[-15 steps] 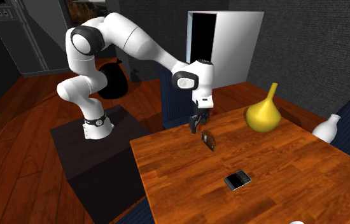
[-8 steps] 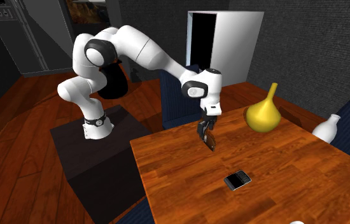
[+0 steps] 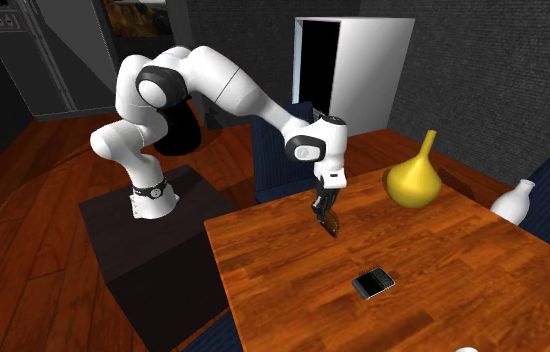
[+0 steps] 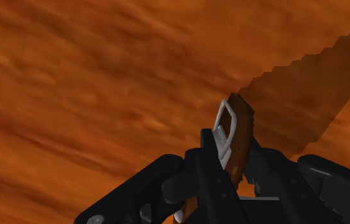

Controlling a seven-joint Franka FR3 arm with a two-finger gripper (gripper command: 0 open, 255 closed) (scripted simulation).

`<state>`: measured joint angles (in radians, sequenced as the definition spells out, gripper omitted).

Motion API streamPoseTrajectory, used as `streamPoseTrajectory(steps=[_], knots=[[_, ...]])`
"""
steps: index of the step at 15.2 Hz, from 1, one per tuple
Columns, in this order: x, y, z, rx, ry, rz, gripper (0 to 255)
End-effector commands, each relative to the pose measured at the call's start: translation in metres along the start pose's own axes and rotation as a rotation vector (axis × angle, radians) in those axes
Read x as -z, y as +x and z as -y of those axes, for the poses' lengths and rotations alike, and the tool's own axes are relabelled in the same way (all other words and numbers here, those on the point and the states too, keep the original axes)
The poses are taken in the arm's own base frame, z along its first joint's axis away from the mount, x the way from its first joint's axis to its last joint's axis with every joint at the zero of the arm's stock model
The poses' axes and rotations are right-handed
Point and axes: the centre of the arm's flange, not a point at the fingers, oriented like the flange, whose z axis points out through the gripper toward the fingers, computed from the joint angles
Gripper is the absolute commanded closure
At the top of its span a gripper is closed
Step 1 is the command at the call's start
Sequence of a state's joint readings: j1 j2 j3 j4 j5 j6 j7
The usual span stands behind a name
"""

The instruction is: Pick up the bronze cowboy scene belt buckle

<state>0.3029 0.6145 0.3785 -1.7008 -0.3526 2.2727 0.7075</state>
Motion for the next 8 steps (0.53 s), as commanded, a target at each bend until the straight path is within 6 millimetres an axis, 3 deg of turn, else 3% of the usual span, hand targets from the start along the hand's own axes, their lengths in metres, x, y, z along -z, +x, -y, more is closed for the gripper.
streamPoseTrajectory(steps=[1,8], knots=[[-0.0004,-0.0001,-0.0001,0.000,0.000,0.000,255],[0.0048,0.0003,0.0002,0.000,0.000,0.000,255]])
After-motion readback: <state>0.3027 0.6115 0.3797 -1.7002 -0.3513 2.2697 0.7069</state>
